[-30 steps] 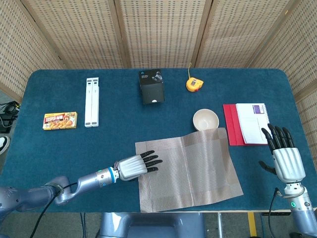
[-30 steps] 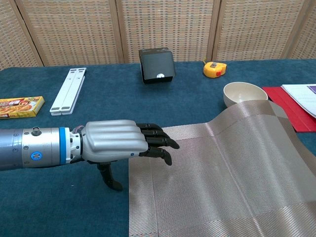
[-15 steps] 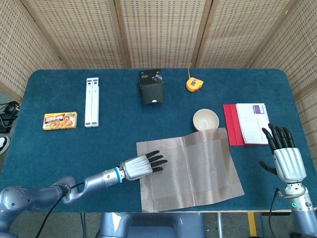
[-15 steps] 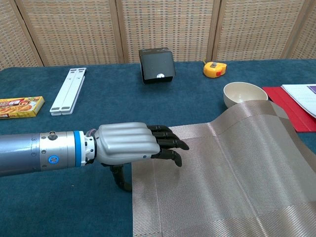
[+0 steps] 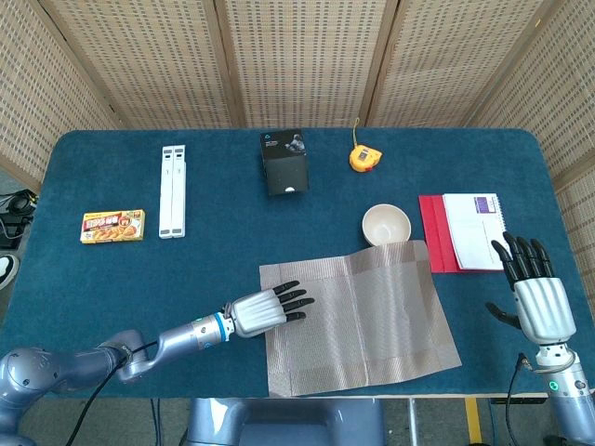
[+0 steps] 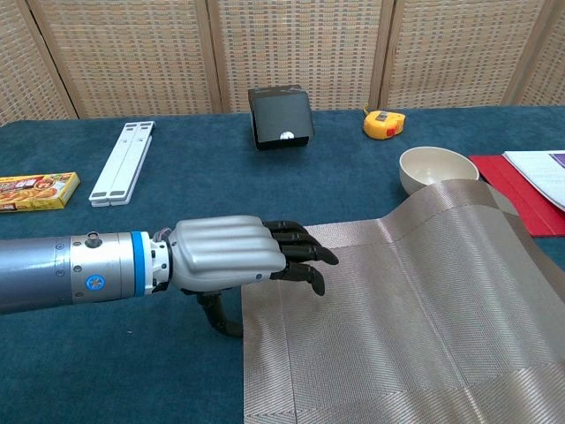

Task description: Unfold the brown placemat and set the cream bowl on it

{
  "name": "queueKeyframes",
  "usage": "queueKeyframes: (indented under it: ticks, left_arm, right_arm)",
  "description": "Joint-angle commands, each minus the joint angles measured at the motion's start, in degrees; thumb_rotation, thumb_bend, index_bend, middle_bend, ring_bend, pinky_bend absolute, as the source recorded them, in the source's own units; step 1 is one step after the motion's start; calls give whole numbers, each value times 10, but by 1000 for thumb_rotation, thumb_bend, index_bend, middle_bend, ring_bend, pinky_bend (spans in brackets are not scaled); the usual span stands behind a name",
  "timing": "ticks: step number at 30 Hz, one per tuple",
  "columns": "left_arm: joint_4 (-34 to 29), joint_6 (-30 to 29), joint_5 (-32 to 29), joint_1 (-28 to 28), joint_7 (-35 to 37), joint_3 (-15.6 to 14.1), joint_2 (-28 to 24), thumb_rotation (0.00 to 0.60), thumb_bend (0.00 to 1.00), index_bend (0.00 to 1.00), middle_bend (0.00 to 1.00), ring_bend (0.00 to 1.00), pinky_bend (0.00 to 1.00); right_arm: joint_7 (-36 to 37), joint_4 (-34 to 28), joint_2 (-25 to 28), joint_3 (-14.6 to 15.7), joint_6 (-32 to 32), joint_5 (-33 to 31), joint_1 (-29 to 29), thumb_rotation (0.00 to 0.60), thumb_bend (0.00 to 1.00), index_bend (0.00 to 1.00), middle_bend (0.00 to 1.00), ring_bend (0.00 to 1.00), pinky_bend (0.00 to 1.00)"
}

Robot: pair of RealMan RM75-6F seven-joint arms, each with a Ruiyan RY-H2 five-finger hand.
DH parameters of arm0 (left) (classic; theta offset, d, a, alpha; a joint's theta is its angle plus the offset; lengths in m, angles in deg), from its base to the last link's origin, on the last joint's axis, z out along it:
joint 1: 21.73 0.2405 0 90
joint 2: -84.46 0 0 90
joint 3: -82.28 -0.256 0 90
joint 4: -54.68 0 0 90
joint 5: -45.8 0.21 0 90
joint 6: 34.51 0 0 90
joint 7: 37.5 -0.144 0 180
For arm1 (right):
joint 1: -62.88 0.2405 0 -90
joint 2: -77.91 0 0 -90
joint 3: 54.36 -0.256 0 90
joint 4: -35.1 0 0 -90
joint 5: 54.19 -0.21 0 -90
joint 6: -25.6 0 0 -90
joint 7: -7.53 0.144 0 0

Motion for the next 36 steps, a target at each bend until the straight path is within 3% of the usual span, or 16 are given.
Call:
queueKeyframes:
  ticks: [1,17,29,36]
  left_arm:
    - [-2,-3,-3,-2,0,3,-1,600,433,201,0,0,0]
    - [1,-4,-20,-4,-7,3,9,600,437,247,0,0,0]
    - [4,-3,-31,-3,-9,3,16,600,467,400,0,0,0]
    - [4,-1,-35,-3,-9,1,19,600,490,543,0,0,0]
  right_arm:
    - [0,-1,1,-1,0,1,-1,600,0,23,0,0,0]
    - [2,-5,3,-2,-2,9,-3,600,0,30,0,0,0]
    - [5,-7,5,-2,-3,14,-3,600,0,33,0,0,0]
    - [7,-8,6,-1,-4,17,-4,600,0,34,0,0,0]
